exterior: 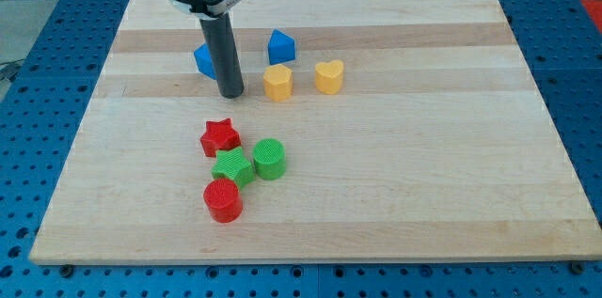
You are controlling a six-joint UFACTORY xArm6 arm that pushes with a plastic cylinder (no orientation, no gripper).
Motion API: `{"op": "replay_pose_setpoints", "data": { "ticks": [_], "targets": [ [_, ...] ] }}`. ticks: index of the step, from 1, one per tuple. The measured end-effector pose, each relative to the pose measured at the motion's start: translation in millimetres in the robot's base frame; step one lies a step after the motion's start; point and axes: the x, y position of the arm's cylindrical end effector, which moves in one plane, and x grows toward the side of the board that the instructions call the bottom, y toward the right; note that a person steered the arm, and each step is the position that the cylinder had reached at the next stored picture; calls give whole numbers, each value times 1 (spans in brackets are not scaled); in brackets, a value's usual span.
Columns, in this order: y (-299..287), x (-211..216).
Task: Move the hexagon into the heart
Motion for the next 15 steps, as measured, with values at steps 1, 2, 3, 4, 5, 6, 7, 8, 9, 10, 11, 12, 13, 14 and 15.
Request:
{"op": "replay_pose_setpoints", "data": {
  "ticks": [1,2,3,4,5,6,7,8,9,10,11,12,13,14,15],
  "targets": [
    [21,-1],
    [39,-2],
    [53,-2],
    [55,-2],
    [53,-2],
    [36,21],
    [41,37],
    [63,40],
    [84,40],
    [84,40],
    [84,35],
    [84,32],
    [84,32],
    [84,27],
    [84,22]
  ]
}}
